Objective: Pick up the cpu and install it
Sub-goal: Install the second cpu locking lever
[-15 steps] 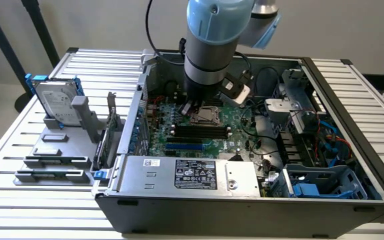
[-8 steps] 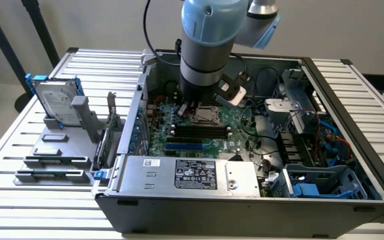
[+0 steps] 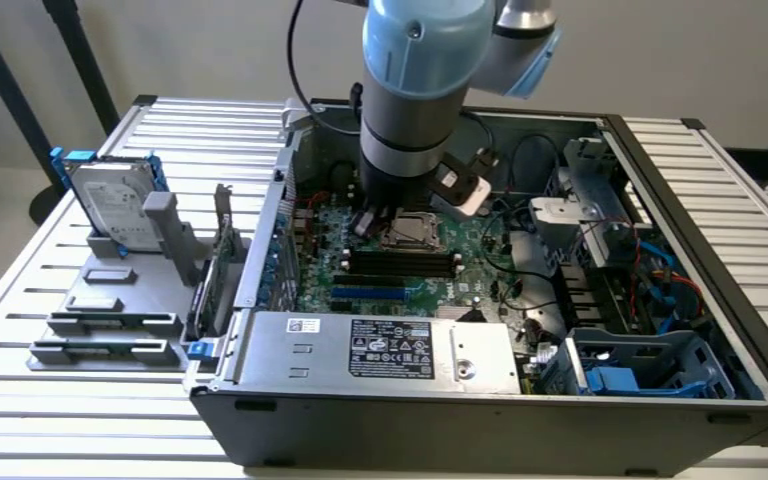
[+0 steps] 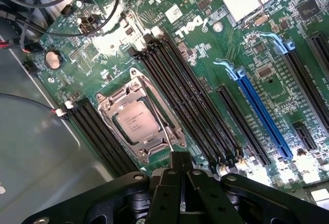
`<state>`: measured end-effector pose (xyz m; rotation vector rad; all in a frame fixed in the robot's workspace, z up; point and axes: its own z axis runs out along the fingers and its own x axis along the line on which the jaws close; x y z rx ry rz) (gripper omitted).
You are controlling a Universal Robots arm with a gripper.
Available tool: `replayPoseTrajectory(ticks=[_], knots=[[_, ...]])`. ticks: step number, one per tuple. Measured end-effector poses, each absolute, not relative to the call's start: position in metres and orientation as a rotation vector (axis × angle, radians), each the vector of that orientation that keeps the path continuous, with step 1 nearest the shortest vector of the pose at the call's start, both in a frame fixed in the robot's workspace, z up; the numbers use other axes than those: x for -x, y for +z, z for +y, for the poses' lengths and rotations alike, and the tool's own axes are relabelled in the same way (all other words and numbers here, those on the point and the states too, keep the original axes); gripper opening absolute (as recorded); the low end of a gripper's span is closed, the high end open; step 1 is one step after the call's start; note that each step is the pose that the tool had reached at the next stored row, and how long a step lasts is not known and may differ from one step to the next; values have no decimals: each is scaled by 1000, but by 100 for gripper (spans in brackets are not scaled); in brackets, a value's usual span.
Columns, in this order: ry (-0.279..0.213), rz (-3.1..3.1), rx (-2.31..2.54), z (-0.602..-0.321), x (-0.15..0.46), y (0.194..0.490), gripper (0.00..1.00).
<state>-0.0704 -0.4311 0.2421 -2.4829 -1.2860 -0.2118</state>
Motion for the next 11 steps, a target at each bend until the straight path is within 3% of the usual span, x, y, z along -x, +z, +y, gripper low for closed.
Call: replayPoseTrajectory(ticks=[11], knots=[[-211, -1286, 2484, -428, 74, 228, 11]])
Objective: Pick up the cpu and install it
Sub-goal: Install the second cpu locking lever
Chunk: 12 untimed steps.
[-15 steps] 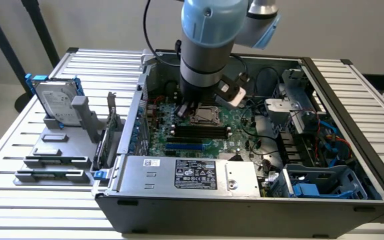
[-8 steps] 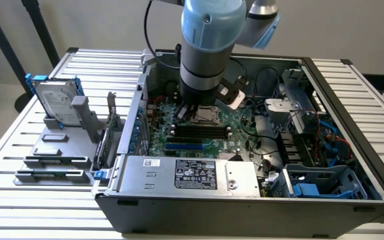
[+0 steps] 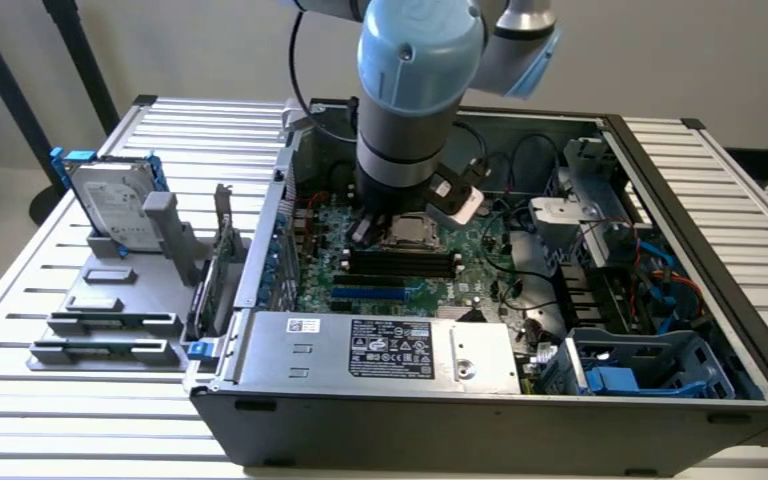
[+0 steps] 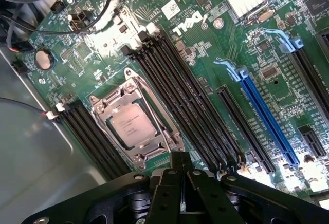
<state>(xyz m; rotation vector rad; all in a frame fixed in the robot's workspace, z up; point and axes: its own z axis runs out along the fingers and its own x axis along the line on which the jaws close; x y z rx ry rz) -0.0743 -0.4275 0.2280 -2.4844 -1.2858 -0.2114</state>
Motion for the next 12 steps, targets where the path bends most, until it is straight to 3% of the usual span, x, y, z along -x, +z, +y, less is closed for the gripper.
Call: replayPoseTrajectory(ticks=[12], knots=[[-210, -1287, 2487, -421, 82, 211, 11]])
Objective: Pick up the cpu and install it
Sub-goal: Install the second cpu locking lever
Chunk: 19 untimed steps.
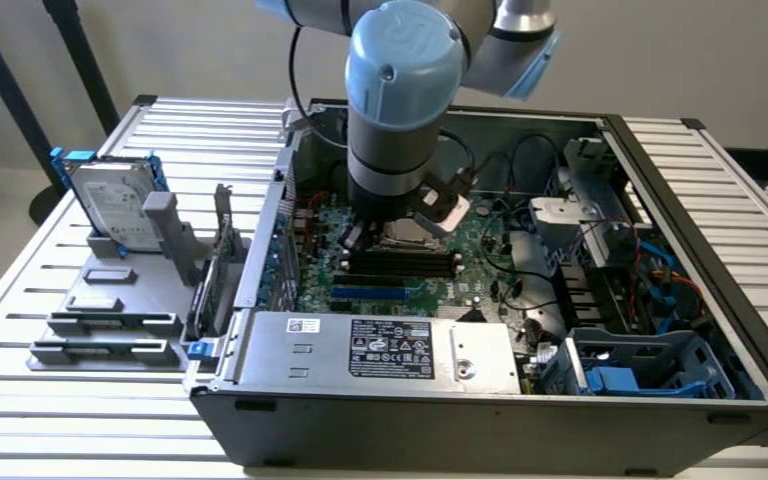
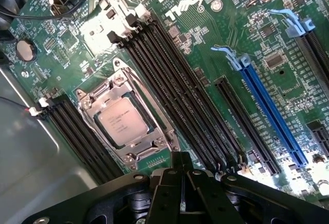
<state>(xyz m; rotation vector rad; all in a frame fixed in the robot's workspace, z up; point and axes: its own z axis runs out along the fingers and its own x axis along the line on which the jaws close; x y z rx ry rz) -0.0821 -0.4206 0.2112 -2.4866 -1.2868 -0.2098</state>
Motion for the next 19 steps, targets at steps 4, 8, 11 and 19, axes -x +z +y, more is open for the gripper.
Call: replayPoseTrajectory(ticks=[4, 8, 11, 19], knots=[[-209, -1287, 2487, -418, 83, 207, 11], [-209, -1287, 2488, -417, 83, 203, 11], [-208, -1288, 2488, -415, 84, 201, 11], [-208, -1288, 2489, -412, 85, 194, 11]])
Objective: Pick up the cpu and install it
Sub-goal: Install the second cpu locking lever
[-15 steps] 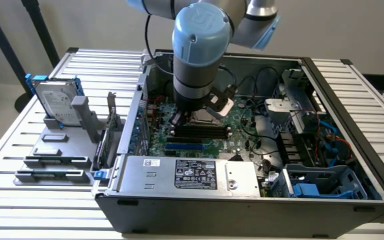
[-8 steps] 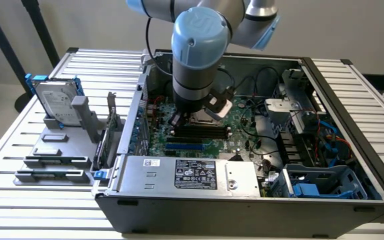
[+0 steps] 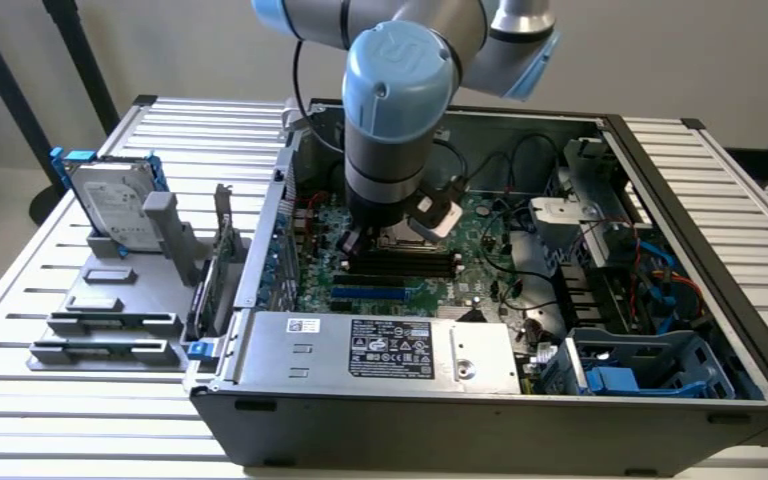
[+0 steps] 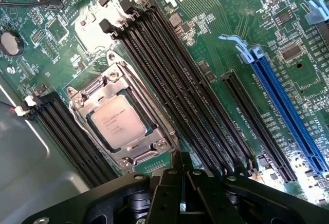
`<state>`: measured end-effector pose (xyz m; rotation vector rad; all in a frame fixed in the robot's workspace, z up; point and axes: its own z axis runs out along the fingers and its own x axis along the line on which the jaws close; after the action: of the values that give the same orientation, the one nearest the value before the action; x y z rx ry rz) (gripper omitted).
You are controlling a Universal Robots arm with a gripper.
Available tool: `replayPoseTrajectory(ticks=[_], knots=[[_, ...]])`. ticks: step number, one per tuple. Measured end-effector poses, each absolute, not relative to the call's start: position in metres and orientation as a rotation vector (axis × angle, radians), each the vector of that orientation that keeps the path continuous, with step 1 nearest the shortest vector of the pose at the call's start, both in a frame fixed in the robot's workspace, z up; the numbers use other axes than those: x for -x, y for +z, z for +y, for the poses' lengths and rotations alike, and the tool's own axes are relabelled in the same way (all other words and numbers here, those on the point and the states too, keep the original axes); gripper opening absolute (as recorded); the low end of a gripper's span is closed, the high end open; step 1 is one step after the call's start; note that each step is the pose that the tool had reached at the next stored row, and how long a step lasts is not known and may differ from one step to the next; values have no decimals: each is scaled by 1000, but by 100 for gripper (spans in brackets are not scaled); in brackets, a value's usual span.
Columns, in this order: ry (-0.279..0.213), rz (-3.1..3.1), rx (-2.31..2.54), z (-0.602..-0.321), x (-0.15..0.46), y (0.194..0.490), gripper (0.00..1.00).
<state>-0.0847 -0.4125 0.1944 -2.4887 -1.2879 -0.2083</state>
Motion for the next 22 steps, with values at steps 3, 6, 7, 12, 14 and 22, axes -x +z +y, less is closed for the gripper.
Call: replayPoseTrajectory(ticks=[3, 6, 7, 12, 14, 22], knots=[[-208, -1288, 2489, -412, 85, 192, 11], [-208, -1288, 2489, -411, 85, 191, 11], [-207, -1289, 2490, -411, 85, 191, 11], [-195, -1297, 2507, -411, 85, 191, 11], [-193, -1298, 2510, -411, 85, 191, 11], [-193, -1298, 2510, -407, 85, 200, 11]])
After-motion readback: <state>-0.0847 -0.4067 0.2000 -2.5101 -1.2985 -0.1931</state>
